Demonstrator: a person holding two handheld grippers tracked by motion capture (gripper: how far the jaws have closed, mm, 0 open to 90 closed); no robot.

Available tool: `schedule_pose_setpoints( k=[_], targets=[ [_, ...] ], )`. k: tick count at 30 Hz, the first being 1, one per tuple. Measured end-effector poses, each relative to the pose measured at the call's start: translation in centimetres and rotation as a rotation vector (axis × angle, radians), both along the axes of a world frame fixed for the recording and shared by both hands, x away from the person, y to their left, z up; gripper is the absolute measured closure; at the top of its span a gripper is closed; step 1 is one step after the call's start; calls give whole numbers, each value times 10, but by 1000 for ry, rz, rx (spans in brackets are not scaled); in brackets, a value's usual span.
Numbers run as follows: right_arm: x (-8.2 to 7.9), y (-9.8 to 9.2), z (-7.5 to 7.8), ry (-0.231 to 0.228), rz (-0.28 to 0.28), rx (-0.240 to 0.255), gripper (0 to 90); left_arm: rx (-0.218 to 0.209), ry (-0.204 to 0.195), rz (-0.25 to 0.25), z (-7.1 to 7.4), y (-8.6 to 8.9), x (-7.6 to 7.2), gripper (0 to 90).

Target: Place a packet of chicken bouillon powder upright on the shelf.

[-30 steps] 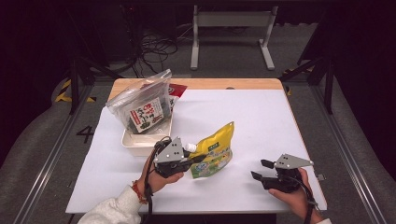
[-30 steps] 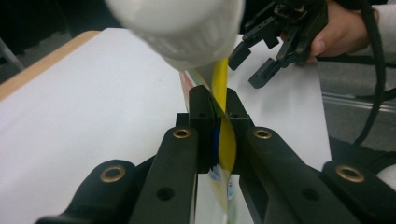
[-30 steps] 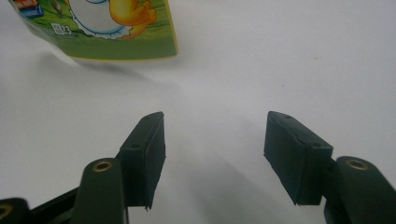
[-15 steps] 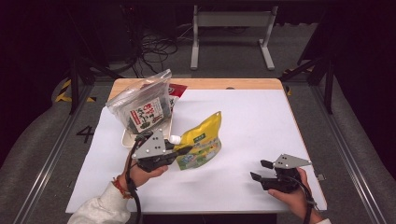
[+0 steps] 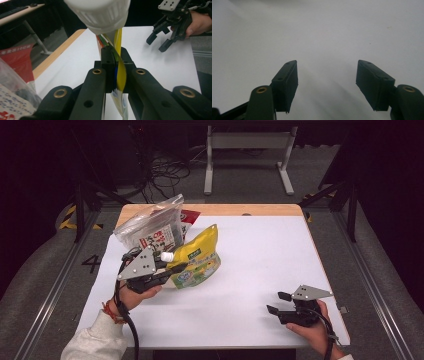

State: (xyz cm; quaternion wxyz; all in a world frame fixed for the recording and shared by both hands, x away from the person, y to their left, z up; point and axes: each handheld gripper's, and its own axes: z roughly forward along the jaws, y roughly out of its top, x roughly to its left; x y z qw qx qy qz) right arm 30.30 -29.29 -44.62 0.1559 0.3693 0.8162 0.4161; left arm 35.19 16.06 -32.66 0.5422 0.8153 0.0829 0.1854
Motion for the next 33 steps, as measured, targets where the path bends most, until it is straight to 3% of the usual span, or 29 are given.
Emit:
schedule_pose_setpoints(
  k=[9, 18, 25, 29, 33],
  targets=[
    [0, 4, -2, 6, 9, -9, 337, 15, -24, 1, 9, 18, 12, 862],
    [-1, 7, -1, 6, 27, -8, 328, 32, 5, 37, 2, 40, 24, 862],
    [-2, 10, -2, 8, 28, -10, 329, 7, -8, 41, 14, 55, 28, 861],
    [-1, 11, -4, 17, 29, -13, 329, 26, -30, 39, 20, 59, 28, 861],
    [0, 14, -5, 23, 34, -17, 328, 36, -18, 51, 21, 64, 31, 862]
  ],
)
